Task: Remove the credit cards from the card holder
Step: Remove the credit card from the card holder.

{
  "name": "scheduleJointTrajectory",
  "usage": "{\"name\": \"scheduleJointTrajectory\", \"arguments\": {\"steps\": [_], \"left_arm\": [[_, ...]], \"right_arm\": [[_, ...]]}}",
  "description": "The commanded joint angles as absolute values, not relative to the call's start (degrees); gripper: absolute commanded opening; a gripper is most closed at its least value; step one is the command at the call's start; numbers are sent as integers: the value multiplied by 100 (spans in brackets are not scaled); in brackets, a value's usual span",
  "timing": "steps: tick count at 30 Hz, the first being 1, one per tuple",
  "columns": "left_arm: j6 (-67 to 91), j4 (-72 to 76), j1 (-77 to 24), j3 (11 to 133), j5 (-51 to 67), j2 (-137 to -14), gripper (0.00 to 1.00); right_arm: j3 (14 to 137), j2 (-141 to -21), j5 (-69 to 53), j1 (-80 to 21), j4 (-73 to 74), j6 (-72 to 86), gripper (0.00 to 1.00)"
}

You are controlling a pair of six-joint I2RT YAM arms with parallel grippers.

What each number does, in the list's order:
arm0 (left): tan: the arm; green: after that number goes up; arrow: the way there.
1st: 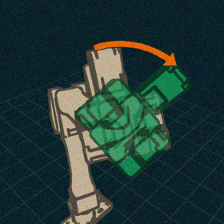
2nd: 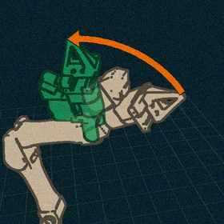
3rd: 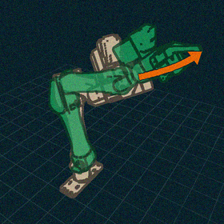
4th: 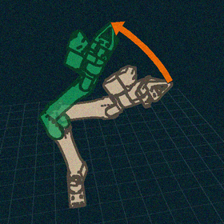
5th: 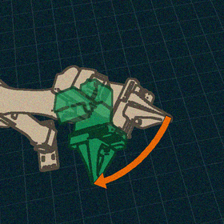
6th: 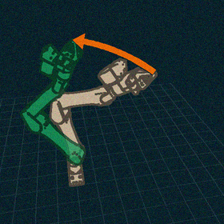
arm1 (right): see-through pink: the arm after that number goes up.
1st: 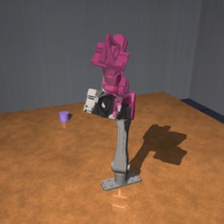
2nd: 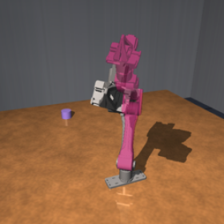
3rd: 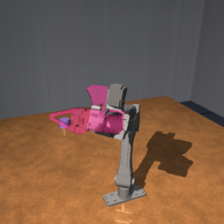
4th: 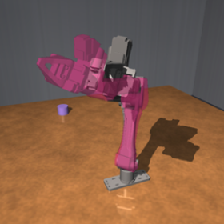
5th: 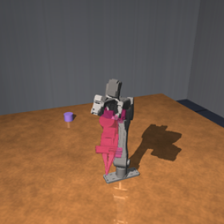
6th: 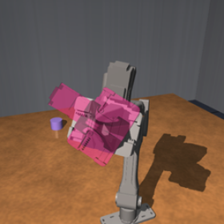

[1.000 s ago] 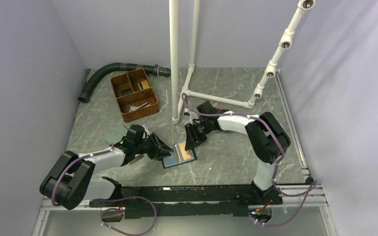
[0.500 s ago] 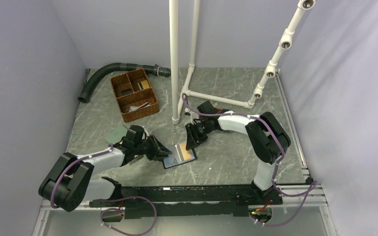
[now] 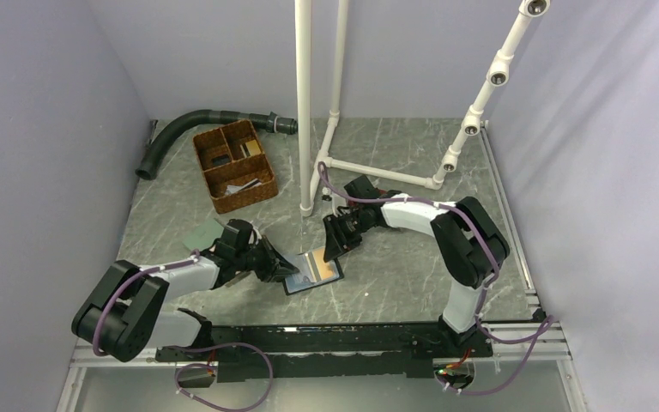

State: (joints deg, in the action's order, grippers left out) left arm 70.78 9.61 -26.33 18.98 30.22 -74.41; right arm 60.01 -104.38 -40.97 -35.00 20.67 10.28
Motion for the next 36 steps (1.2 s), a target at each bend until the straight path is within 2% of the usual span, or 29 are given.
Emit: {"name": "scheduleJointTrajectory", "arguments": {"steps": [1, 4, 8, 12, 22, 36], "left_arm": [[6803, 1149, -2619, 2049, 3140, -7285, 0], [6504, 1457, -2617, 2073, 3288, -7130, 0], [6128, 2032, -2619, 2073, 3511, -6985, 0], [6005, 2712, -2634, 2086, 3733, -6994, 0], [5640, 3552, -2773, 2358, 3948, -7110, 0], [5932, 4465, -2854, 2349, 4075, -7456, 0]], "right_arm": [[5970, -9847, -4376, -3443, 2067, 768, 40], [5888, -9591, -4988, -3286, 2085, 437, 42], [5752, -9488, -6488, -2997, 1892, 246, 44], [5647, -9538, -7152, -2986, 1478, 565, 46], [5616, -9775, -7069, -2951, 1147, 1130, 45], [5578, -9829, -6815, -2870, 963, 1491, 41]]}}
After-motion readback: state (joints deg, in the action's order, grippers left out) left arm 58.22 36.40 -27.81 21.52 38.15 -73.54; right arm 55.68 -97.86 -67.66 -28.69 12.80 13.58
